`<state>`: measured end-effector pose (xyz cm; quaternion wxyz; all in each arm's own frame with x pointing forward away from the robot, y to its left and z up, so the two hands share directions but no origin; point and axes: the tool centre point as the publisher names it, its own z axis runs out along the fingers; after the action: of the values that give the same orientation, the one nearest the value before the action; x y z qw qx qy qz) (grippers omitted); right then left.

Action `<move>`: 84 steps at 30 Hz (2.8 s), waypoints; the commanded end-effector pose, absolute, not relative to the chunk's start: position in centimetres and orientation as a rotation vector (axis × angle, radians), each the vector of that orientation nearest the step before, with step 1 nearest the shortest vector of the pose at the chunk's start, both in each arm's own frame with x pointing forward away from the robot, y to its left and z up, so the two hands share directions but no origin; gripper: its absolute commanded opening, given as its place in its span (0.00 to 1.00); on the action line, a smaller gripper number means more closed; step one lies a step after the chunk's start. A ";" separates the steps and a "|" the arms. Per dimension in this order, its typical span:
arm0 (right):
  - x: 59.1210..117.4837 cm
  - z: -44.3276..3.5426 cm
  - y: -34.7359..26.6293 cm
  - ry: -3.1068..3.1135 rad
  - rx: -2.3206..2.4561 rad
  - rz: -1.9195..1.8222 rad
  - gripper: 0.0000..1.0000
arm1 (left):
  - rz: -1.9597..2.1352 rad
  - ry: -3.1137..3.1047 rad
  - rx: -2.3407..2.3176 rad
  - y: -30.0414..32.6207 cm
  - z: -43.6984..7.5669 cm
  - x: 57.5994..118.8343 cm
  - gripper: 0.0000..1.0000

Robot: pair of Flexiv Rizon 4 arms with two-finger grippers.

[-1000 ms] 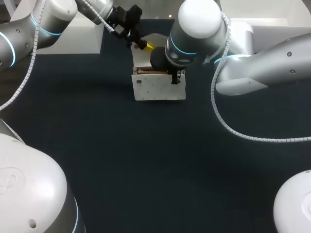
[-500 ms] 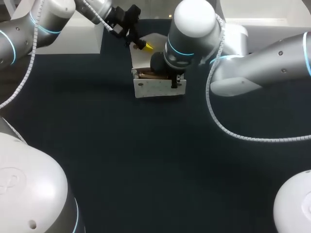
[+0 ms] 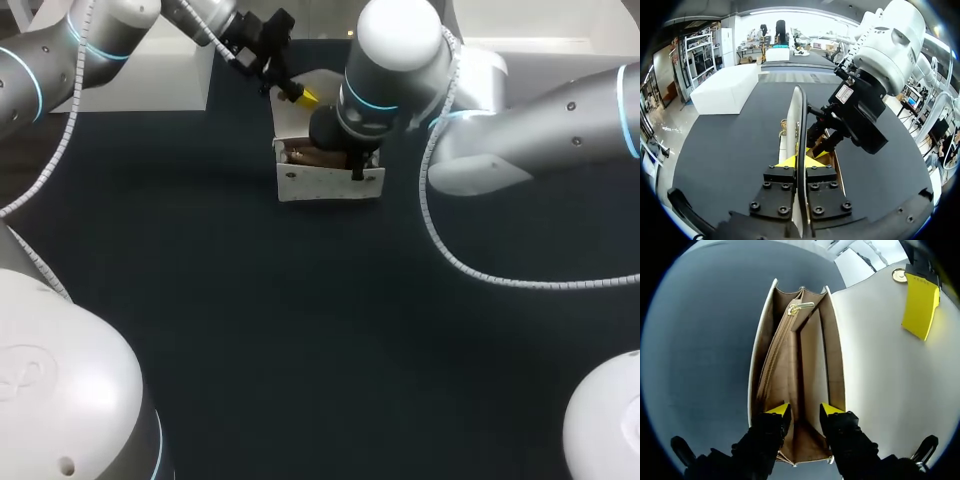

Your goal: Pick up the bag, open it, inspect its contents, close it, and place it on the opposite side

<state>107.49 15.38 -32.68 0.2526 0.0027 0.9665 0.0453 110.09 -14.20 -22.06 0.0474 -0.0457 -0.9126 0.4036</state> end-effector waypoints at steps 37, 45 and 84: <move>108.1 -33.7 15.7 2.651 0.010 0.104 1.00 | 1.229 -2.760 -0.194 -14.5 -22.6 110.2 0.00; 108.1 -33.6 15.7 2.646 0.010 0.107 1.00 | 1.228 -2.761 -0.195 -14.5 -22.5 110.2 0.00; 104.0 -24.5 15.0 2.344 0.044 0.119 0.32 | 1.163 -3.012 -0.038 -14.8 -25.8 114.4 0.00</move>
<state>104.26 14.93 -24.17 0.3815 0.0165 0.9230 0.0476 114.84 -14.70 -25.36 -0.0257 -0.0162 -0.9333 0.3578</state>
